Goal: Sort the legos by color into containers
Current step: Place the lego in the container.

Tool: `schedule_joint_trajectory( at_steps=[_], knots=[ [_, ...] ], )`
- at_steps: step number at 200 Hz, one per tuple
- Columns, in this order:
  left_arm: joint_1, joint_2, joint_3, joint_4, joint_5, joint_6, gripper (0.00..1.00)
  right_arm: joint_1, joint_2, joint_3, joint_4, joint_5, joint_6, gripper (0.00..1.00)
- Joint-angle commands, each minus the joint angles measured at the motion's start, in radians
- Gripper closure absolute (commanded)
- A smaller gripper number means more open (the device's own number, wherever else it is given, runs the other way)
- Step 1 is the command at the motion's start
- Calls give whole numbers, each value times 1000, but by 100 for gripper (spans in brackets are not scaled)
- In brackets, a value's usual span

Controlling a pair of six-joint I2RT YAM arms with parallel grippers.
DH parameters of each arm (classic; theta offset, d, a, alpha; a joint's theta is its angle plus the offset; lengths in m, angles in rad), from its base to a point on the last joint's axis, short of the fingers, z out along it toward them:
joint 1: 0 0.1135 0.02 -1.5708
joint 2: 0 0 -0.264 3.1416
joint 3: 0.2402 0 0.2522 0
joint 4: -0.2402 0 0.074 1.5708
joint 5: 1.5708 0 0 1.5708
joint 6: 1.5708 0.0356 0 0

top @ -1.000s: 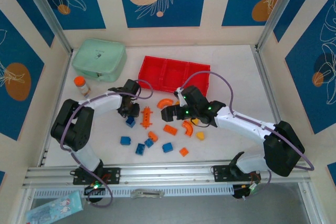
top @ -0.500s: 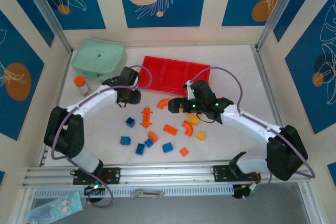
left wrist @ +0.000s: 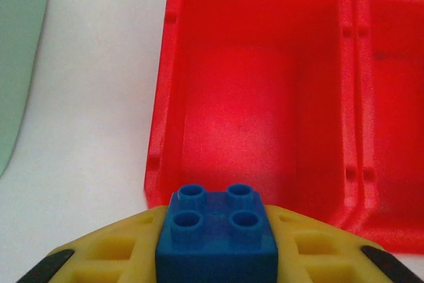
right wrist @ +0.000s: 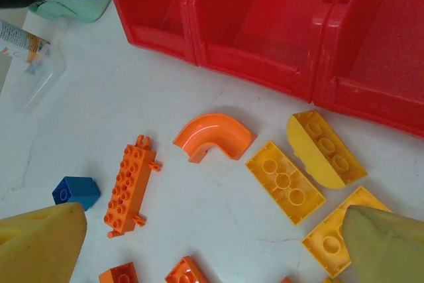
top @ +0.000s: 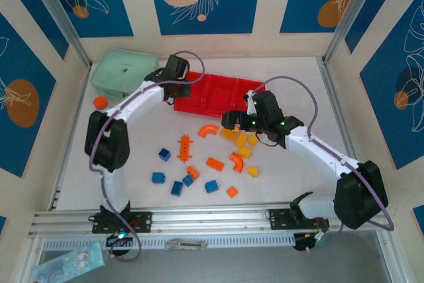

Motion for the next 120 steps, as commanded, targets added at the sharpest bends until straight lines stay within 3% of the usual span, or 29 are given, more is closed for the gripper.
schedule_joint_trajectory(
  at_steps=[1, 57, 92, 120],
  knots=[
    [-5, 81, 91, 11, -44, -11, 83, -17, -24, 29, -23, -24, -17, 1],
    [-5, 273, 354, -133, -24, 17, 58, -23, -21, 52, -35, -41, -32, 1],
    [-5, 223, 346, -145, 60, 19, 45, -21, -24, 59, -48, -47, -43, 1],
    [-5, 143, 303, -160, 72, 18, 43, -15, -30, 61, -56, -62, -49, 1]
  ],
)
